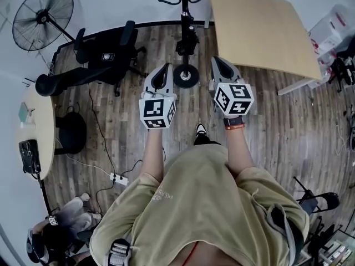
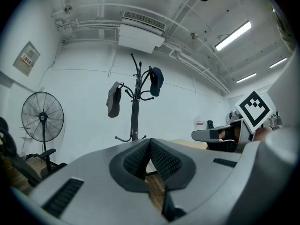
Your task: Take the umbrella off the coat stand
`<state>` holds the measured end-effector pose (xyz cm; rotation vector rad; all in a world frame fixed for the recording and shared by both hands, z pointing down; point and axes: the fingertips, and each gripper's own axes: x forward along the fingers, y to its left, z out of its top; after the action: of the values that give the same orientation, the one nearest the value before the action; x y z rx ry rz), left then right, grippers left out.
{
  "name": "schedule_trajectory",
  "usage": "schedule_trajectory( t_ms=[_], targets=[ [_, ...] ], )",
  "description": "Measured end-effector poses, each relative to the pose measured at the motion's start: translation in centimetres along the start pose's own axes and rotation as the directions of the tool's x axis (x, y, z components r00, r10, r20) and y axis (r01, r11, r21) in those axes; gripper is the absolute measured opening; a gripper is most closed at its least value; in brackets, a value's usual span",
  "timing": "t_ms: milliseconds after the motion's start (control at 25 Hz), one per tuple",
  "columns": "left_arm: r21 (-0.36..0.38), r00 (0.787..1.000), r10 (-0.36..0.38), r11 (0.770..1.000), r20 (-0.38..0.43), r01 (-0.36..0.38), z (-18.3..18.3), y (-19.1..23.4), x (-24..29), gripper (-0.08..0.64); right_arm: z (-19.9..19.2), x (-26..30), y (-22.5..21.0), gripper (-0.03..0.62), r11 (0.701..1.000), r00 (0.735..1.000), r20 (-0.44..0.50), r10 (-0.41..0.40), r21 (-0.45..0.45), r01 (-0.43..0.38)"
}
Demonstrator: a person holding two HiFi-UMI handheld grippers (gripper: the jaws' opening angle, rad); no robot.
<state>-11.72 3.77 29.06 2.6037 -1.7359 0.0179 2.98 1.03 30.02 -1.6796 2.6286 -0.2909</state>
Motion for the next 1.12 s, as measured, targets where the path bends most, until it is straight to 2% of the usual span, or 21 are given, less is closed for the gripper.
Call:
schedule_trajectory(
  t_ms=[240, 720, 1120],
  targets=[
    [-0.015, 1.000, -0.005, 1.000, -0.008, 0.005, -0.4, -1.1, 5.7, 0.023, 0.8, 3.5, -4.2, 0.015, 1.000, 1.000, -0.008, 0.021, -0.003, -0.021],
    [-0.002, 0.999, 0.012, 1.000, -0.035, -0.012, -2.0, -3.2, 12.6, 0.023, -0.1, 7.4, -9.4, 0.015, 0.996, 0.996, -0.022, 0.086, 0.027, -0.085],
    [-0.026, 0.996, 0.057, 0.998, -0.069, -0.059, -5.0, -3.5, 14.6, 0.023, -3.4, 10.1, -11.4, 0.015, 0.986, 0.984, -0.071, 0.162, 0.056, -0.158]
  ],
)
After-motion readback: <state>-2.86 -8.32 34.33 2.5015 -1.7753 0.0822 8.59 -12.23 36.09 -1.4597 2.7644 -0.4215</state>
